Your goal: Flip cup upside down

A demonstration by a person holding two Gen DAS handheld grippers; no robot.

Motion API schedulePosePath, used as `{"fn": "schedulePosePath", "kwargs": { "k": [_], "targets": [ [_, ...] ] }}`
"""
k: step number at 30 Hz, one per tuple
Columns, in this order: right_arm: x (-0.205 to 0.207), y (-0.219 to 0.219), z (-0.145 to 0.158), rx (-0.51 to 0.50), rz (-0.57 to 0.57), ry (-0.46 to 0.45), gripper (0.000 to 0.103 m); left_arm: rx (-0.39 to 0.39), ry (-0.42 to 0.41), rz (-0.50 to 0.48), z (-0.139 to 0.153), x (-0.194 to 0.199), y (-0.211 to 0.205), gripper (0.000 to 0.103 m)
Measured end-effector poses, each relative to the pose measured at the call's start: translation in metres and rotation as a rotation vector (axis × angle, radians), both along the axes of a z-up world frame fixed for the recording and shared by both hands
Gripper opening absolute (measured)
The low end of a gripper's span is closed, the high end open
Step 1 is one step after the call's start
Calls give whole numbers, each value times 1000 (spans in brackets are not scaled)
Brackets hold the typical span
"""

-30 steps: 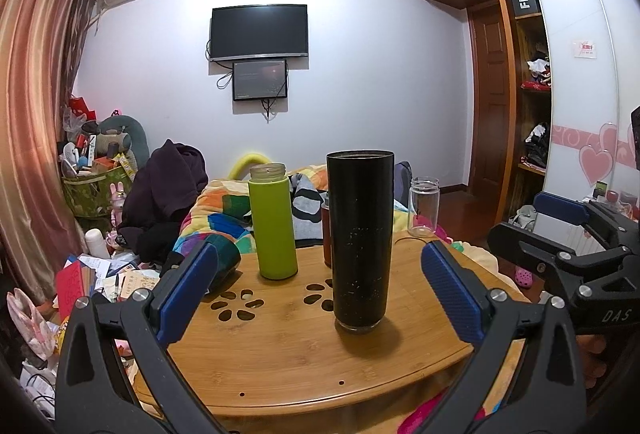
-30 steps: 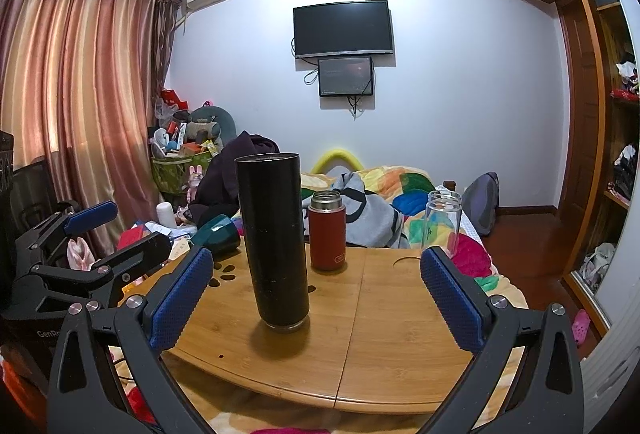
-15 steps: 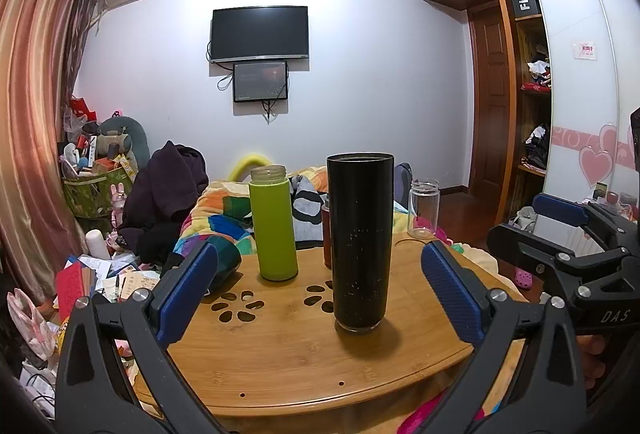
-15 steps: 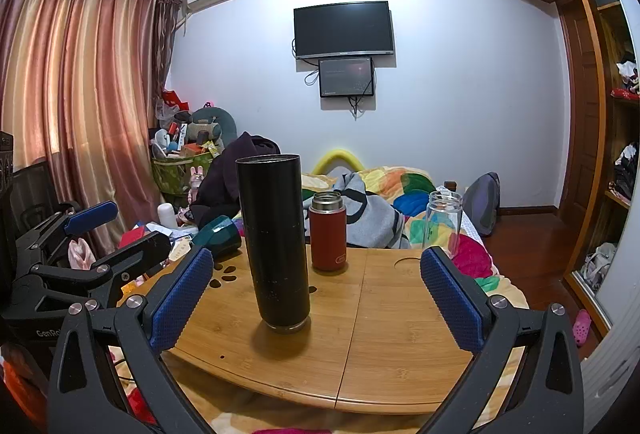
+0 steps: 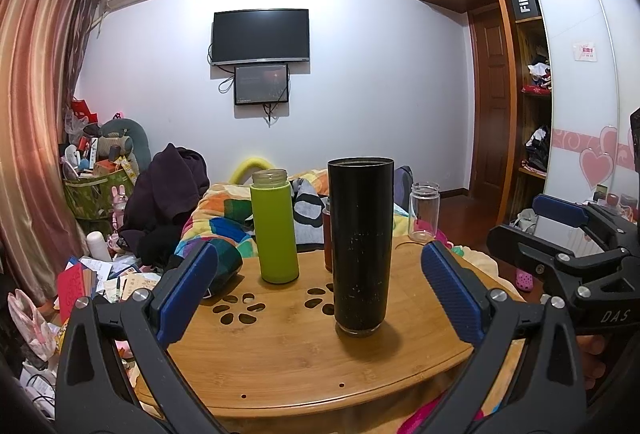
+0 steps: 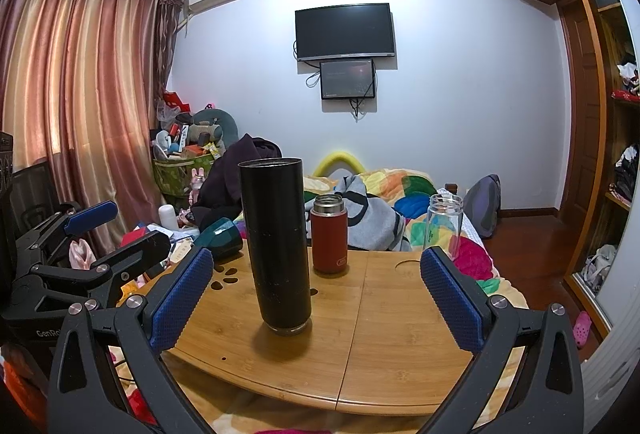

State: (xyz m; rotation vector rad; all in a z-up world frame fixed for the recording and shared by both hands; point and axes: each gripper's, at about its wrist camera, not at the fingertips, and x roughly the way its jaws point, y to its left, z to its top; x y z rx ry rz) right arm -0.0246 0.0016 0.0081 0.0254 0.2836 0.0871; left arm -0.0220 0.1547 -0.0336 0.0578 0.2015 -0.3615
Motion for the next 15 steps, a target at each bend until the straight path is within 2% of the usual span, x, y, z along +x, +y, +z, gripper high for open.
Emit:
{"fn": "schedulePosePath", "kwargs": {
  "k": [15],
  "targets": [
    [0, 0, 2, 1, -3, 1, 103, -9, 3, -7, 3, 0, 1, 103]
  ]
}}
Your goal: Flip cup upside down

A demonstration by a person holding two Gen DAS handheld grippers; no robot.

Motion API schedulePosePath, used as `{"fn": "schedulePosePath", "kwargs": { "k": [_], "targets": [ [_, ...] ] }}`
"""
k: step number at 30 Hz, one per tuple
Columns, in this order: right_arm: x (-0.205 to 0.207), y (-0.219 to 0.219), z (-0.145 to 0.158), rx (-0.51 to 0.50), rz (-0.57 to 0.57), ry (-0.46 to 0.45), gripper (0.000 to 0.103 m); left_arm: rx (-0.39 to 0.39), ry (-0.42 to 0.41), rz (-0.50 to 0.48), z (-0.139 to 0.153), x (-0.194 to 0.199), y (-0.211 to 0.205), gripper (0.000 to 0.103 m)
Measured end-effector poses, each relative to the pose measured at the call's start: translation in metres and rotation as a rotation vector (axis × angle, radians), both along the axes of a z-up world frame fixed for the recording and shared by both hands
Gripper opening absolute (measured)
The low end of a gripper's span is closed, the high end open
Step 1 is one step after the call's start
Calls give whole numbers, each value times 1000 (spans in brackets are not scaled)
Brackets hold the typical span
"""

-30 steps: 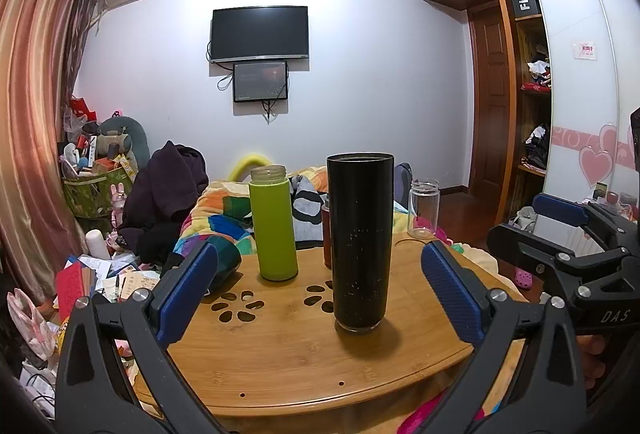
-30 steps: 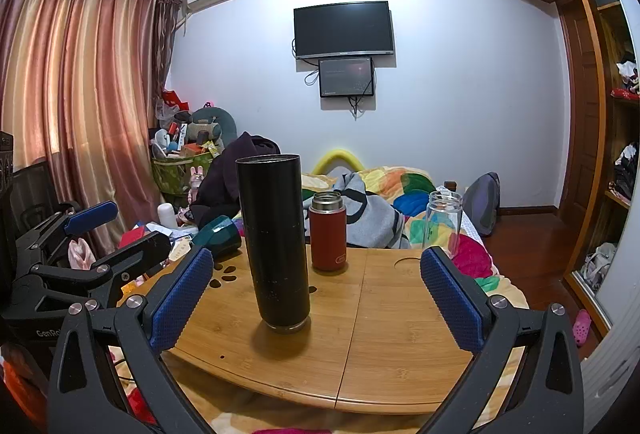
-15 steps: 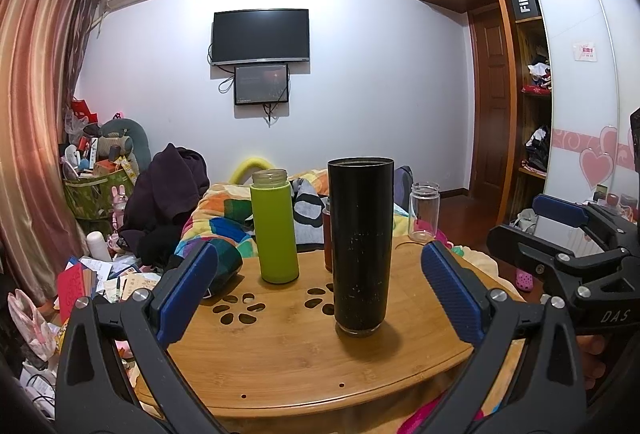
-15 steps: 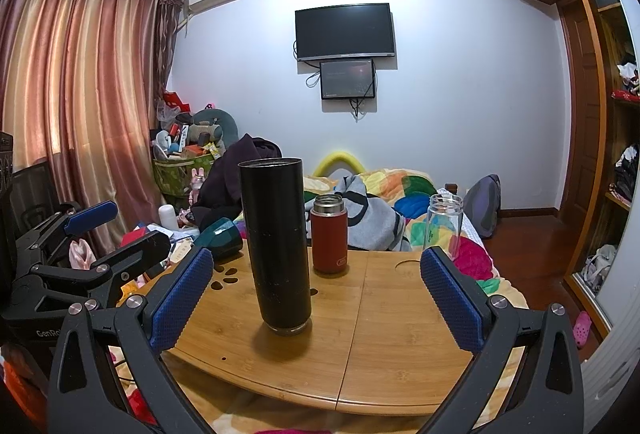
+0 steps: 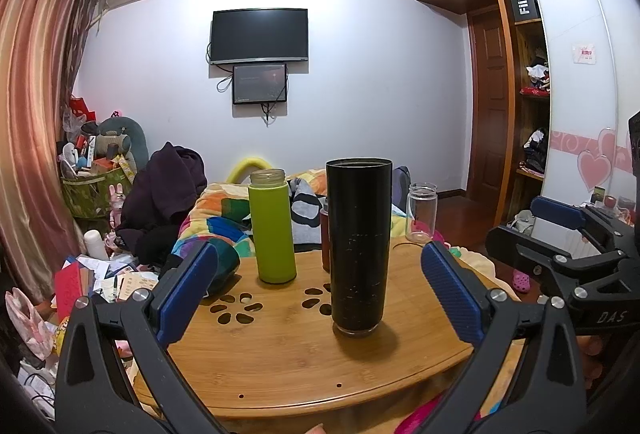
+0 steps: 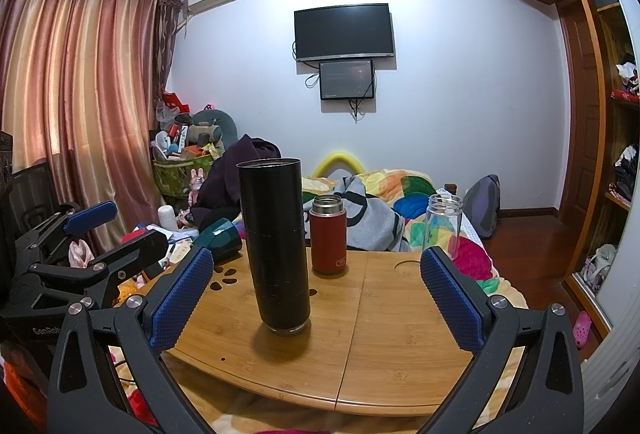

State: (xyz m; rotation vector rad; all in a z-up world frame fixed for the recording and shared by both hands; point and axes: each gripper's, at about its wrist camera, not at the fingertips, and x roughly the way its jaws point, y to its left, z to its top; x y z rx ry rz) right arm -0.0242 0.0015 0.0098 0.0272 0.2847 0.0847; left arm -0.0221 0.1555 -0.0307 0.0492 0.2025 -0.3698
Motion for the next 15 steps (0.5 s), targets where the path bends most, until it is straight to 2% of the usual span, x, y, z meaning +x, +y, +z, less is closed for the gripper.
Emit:
{"fn": "schedulePosePath", "kwargs": {
  "k": [15],
  "targets": [
    [0, -1, 1, 1, 0, -1, 103, -1, 19, -9, -2, 3, 1, 103]
  ]
}}
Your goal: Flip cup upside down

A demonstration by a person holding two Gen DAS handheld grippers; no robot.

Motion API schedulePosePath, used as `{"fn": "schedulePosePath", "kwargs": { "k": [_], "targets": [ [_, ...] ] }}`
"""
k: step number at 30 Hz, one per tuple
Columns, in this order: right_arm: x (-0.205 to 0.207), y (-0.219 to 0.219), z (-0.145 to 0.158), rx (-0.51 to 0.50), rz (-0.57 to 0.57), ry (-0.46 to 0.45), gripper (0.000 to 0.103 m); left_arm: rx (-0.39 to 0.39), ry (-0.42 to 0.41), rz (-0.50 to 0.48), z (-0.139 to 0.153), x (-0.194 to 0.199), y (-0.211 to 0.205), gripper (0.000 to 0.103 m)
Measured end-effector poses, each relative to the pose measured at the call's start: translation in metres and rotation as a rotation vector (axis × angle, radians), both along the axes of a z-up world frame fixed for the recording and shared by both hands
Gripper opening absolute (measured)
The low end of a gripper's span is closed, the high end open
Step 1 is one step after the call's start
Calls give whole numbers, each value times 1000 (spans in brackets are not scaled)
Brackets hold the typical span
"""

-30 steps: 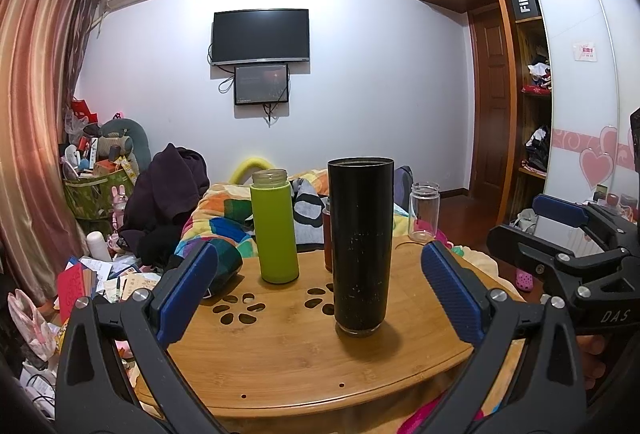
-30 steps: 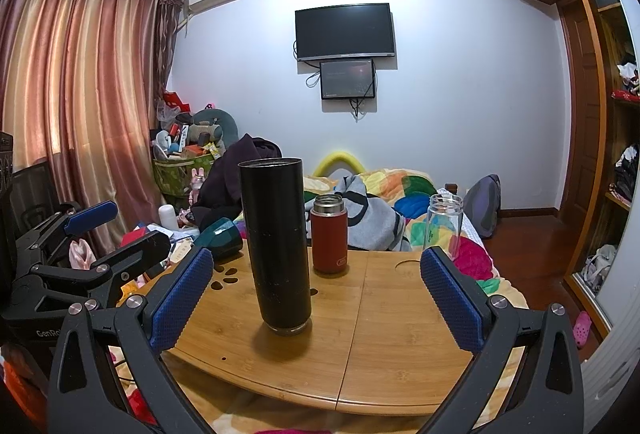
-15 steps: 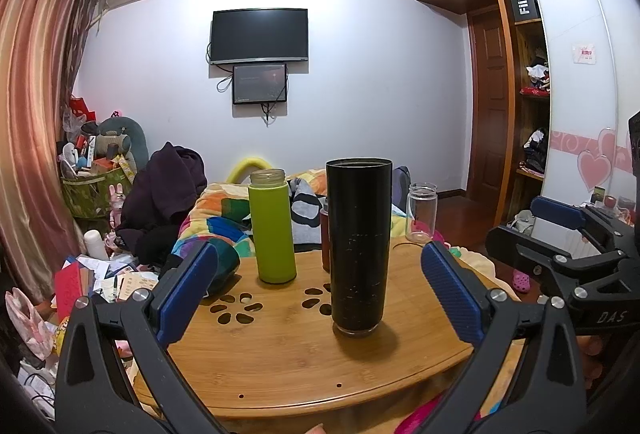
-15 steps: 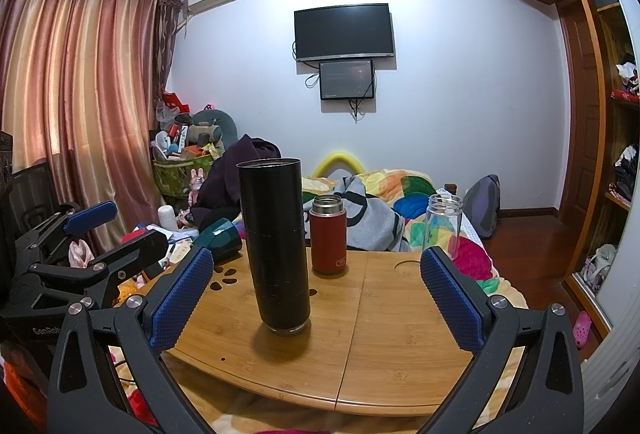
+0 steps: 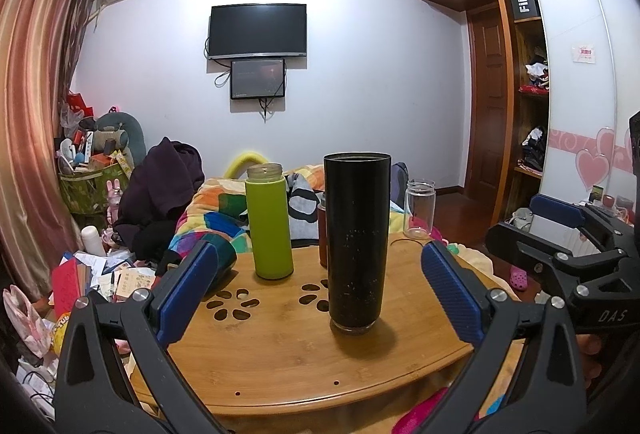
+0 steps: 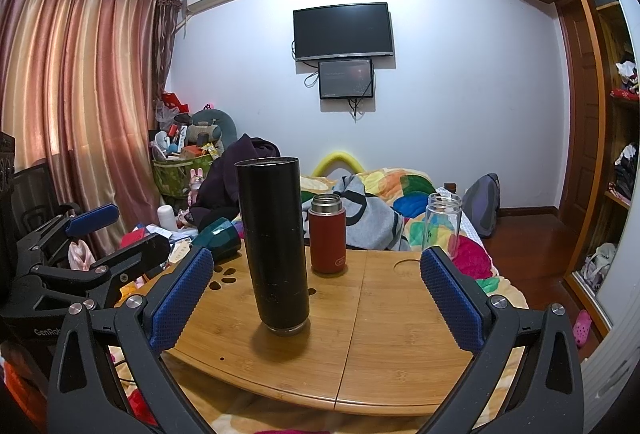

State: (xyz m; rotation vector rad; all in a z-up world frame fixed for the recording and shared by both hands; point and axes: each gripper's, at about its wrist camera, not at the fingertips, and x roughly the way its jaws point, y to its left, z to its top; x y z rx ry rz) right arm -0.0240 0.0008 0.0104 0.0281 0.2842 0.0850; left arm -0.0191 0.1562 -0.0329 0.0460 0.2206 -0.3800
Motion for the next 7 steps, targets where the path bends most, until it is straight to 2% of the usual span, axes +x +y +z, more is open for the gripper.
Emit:
{"fn": "schedulePosePath", "kwargs": {
  "k": [7],
  "targets": [
    [0, 0, 0, 0, -1, 0, 103, 0, -1, 2, -1, 1, 0, 103]
  ]
}}
